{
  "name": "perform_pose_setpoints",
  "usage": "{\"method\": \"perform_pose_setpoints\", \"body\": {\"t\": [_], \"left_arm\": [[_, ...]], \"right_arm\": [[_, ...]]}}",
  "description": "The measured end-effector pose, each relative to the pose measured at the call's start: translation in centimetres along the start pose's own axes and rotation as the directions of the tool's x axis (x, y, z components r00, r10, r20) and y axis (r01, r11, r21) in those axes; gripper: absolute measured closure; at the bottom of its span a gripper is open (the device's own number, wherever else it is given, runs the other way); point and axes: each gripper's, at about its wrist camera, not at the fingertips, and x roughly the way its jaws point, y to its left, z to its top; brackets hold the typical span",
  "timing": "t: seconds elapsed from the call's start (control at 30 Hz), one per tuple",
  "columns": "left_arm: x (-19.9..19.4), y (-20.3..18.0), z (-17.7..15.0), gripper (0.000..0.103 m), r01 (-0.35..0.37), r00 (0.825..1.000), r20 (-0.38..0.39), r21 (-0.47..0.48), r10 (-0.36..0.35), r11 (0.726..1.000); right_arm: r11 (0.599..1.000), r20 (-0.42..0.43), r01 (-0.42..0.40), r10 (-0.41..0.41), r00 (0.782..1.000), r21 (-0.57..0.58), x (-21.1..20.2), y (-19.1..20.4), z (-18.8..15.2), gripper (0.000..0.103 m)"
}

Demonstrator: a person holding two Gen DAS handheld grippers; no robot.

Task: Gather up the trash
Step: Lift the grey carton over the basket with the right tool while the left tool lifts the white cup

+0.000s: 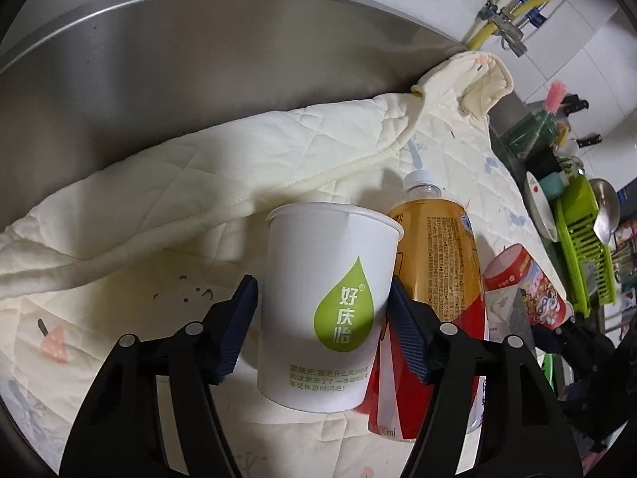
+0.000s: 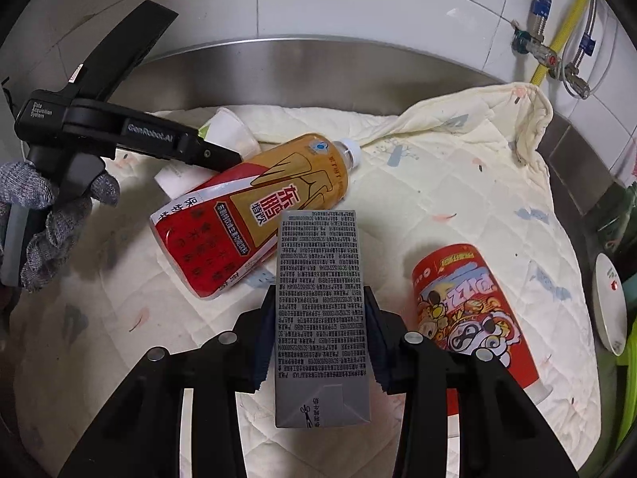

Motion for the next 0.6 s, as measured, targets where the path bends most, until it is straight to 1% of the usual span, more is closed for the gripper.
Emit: {"method": "perform_pose_setpoints", "body": {"t": [0.03,0.1,0.33,0.4,0.6], "left_arm": [[0.0,0.0,0.0,0.037,0.001,1.0,0.002,0.0,-0.001,1.0],[-0.1,-0.2,-0.1,0.043,0.004,1.0,0.009,0.007,-0.004,1.0],[-1.4,-0.1,-0.5,0.045,-0.033,0.999,0.034,0.003,0.033,0.999],[-2.5,0.2,-0.9,0.046,-0.041,0.998,0.051,0.005,0.041,0.999],[-6.2,0.3,-2.0,0.046,-0.03,0.995,0.092,0.008,0.029,1.0]], "right_arm": [[1.0,-0.003,-0.001,0.001,1.0,0.002,0.1,-0.1,0.0,0.064],[1.0,-0.003,-0.002,0.002,1.0,0.014,0.3,-0.2,0.0,0.063],[0.999,-0.012,-0.006,0.006,1.0,0.042,0.6,-0.3,0.1,0.064],[0.999,0.0,0.008,-0.008,1.0,0.04,0.3,0.0,-0.3,0.064],[0.996,0.07,-0.016,0.01,0.998,0.089,-2.9,0.7,-1.4,0.064]]}}
